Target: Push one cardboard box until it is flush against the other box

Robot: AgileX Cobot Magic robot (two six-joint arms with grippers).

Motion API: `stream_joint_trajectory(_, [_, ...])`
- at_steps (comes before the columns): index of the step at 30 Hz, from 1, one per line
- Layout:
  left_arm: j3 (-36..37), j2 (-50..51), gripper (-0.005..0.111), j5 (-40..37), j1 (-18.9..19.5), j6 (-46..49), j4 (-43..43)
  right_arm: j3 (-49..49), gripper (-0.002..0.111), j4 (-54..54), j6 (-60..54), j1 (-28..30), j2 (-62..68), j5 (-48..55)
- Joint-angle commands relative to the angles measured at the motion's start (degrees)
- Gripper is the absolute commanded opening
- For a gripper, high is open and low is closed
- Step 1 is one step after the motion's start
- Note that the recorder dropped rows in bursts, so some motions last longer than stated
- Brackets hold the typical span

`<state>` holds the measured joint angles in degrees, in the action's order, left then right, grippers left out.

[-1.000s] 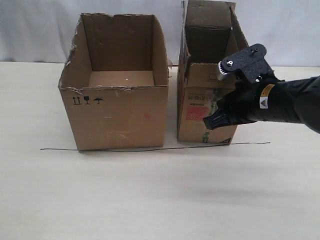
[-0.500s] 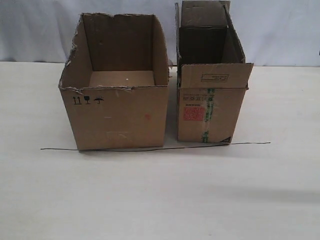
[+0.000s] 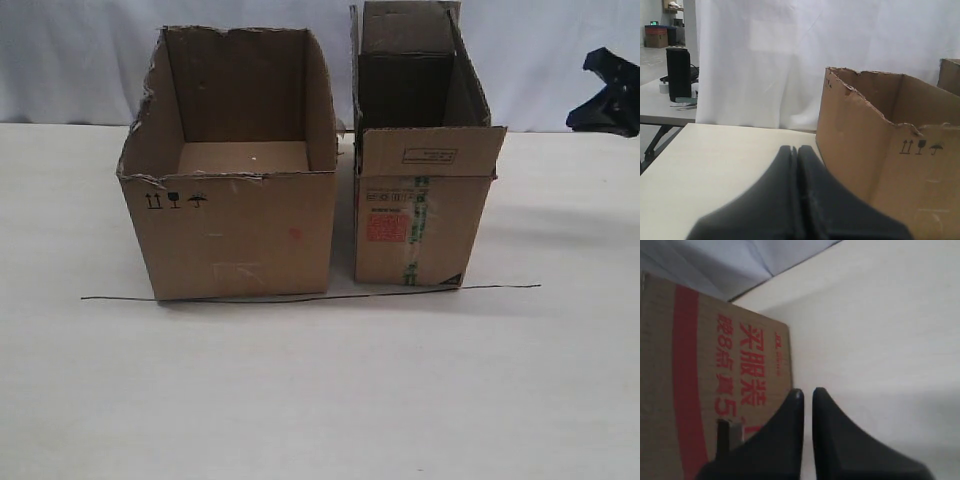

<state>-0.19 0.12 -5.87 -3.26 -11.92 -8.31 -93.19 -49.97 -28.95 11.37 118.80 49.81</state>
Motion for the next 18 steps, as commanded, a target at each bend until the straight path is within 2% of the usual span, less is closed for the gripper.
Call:
stream_joint_trajectory(1, [0.19,-0.12,0.000,0.41,-0.13,-0.41,-0.03,-4.50,0.005,-8.74,-3.65,-0.08,7.10,3.76])
stream_joint_trajectory(10, [0.19,-0.12,0.000,0.41,-0.13,-0.41,-0.03,-4.50,0.005,-25.40,-11.90,-4.19,17.30,3.16])
stream_joint_trajectory(18, [0.19,-0.12,0.000,0.57,-0.13,-0.41,-0.03,-4.75,0.005,-27.52,-13.79,-9.19,20.80,-0.21])
